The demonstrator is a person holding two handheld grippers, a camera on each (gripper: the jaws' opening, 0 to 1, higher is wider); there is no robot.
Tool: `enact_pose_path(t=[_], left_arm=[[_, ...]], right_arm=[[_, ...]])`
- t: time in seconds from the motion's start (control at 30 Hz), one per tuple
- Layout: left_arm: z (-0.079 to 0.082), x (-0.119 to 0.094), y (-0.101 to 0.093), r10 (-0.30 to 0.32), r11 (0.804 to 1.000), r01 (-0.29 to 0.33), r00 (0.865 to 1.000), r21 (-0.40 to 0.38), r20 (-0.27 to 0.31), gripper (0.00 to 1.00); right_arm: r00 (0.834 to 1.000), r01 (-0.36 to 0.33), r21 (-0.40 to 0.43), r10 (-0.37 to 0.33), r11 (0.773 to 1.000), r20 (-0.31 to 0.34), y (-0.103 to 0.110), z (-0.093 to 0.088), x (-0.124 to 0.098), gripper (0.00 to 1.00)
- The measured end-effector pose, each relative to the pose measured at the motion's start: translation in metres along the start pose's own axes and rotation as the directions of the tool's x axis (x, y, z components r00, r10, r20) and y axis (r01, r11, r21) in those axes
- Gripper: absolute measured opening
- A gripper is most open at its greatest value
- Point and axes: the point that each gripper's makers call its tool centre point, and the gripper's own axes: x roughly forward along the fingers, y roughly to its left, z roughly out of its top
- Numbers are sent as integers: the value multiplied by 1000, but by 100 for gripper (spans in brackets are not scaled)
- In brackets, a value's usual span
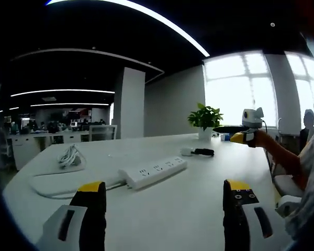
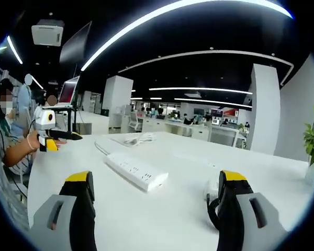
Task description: Straighten the power strip on the desk, plug the charger into it
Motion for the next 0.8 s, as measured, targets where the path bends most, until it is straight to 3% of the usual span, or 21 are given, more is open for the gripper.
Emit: enact_pose_path(t=[0.33, 0.6, 0.8], left_arm=[[1, 5, -4, -13, 1000, 13, 1000, 10, -8, 95], [1, 7, -6, -14, 1000, 14, 1000, 8, -9, 94], [3, 6, -7, -16, 1000, 16, 1000, 12, -9, 94]], right_arm=[[999, -13, 124, 8, 992, 35, -41, -8, 9, 98], [1000, -9, 65, 7, 998, 31, -66, -20, 21, 99], [999, -25, 63, 24, 998, 21, -71, -32, 27, 99]])
